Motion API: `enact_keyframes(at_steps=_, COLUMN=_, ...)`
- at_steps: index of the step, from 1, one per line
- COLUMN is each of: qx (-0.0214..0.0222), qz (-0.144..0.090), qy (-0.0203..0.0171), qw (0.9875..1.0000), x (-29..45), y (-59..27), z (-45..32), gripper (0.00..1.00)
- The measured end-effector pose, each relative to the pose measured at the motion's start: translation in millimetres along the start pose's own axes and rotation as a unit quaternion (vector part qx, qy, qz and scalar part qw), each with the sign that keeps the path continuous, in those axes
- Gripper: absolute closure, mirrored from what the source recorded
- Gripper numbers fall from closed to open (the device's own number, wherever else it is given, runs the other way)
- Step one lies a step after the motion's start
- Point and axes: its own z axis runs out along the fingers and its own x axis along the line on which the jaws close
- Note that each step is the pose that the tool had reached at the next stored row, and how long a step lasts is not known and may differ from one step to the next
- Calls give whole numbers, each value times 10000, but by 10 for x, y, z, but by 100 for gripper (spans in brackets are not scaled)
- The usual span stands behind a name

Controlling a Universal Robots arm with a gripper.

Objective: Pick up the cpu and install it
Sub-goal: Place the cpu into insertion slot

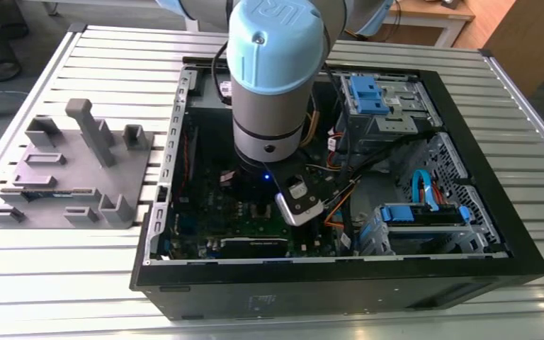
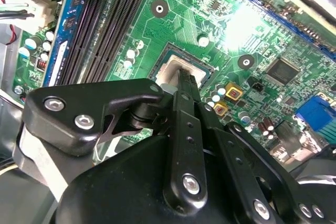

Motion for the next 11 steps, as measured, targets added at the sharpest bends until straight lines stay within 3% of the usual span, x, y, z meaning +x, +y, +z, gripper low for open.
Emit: enact_keyframes(at_steps=11, qx=4, qz=22, qy=0, qw=10000, x=6, y=-3, z=45, gripper=89)
